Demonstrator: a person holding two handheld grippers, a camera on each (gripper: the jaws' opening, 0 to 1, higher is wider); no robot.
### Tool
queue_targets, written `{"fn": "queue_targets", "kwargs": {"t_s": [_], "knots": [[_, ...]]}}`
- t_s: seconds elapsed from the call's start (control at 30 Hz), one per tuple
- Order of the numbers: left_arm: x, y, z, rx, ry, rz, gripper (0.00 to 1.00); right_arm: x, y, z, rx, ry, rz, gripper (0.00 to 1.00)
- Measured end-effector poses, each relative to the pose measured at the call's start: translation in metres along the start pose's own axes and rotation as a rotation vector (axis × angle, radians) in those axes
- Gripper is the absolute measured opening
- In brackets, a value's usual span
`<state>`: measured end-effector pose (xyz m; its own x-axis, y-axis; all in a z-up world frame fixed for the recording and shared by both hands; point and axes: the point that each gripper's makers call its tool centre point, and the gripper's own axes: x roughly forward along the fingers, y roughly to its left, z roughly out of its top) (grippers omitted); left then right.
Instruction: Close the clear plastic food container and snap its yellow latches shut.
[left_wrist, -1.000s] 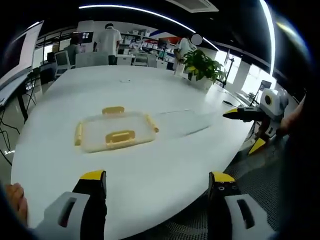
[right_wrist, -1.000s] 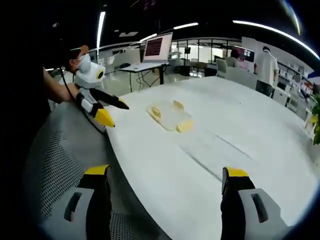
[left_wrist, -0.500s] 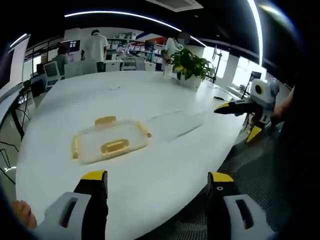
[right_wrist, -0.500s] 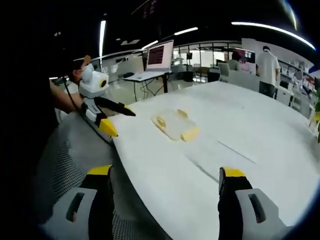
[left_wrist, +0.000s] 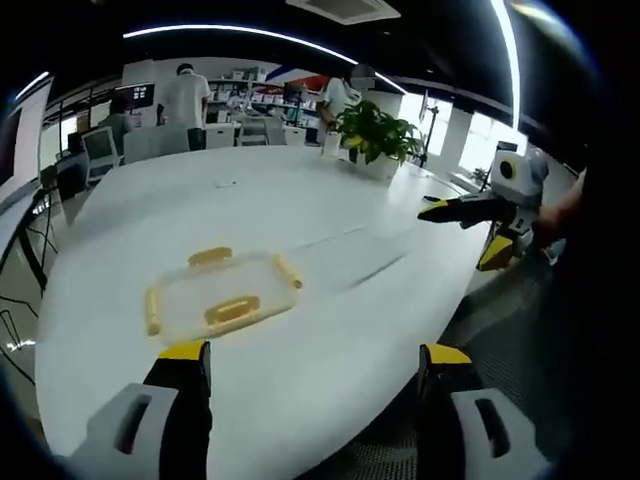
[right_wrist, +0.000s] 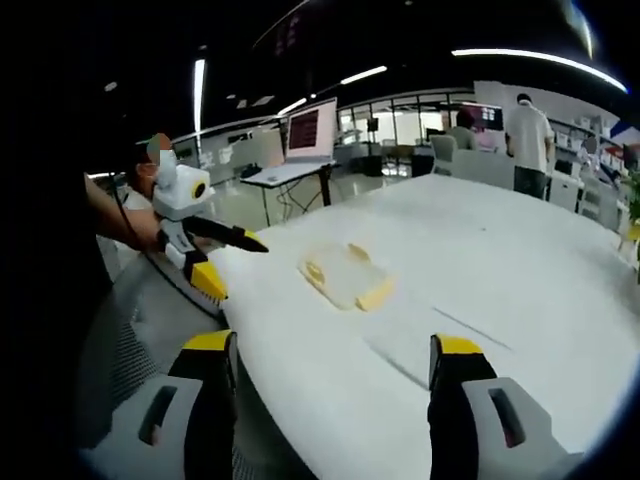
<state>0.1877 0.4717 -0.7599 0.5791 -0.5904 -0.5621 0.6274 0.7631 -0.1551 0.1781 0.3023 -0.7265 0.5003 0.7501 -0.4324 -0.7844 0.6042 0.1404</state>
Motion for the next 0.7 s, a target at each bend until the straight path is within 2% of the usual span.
{"fn": "queue_targets", "kwargs": {"t_s": [0.13, 0.2, 0.27, 0.37, 0.43, 0.7], "knots": [[0.000, 0.000, 0.003, -0.014, -0.001, -0.007, 0.84, 0.003, 0.005, 0.003, 0.006, -0.010, 0.013, 0.79], [0.000, 0.001, 0.002, -0.032, 0.004, -0.014, 0.86, 0.005, 0.007, 0.006, 0.059, -0.016, 0.022, 0.83], [0.000, -0.001, 0.003, -0.032, 0.003, -0.028, 0.88, 0.006, 0.007, 0.015, 0.091, -0.060, 0.022, 0.86], [0.000, -0.001, 0.004, -0.042, 0.006, -0.039, 0.94, 0.009, 0.008, 0.017, 0.081, -0.052, 0.024, 0.88], [0.001, 0.000, 0.006, -0.059, -0.002, -0.048, 0.99, 0.012, 0.007, 0.018, 0.089, -0.059, 0.032, 0.93], [-0.001, 0.018, 0.008, -0.051, 0.015, -0.038, 0.98, 0.022, 0.007, 0.022, 0.062, -0.048, 0.057, 0.98]]}}
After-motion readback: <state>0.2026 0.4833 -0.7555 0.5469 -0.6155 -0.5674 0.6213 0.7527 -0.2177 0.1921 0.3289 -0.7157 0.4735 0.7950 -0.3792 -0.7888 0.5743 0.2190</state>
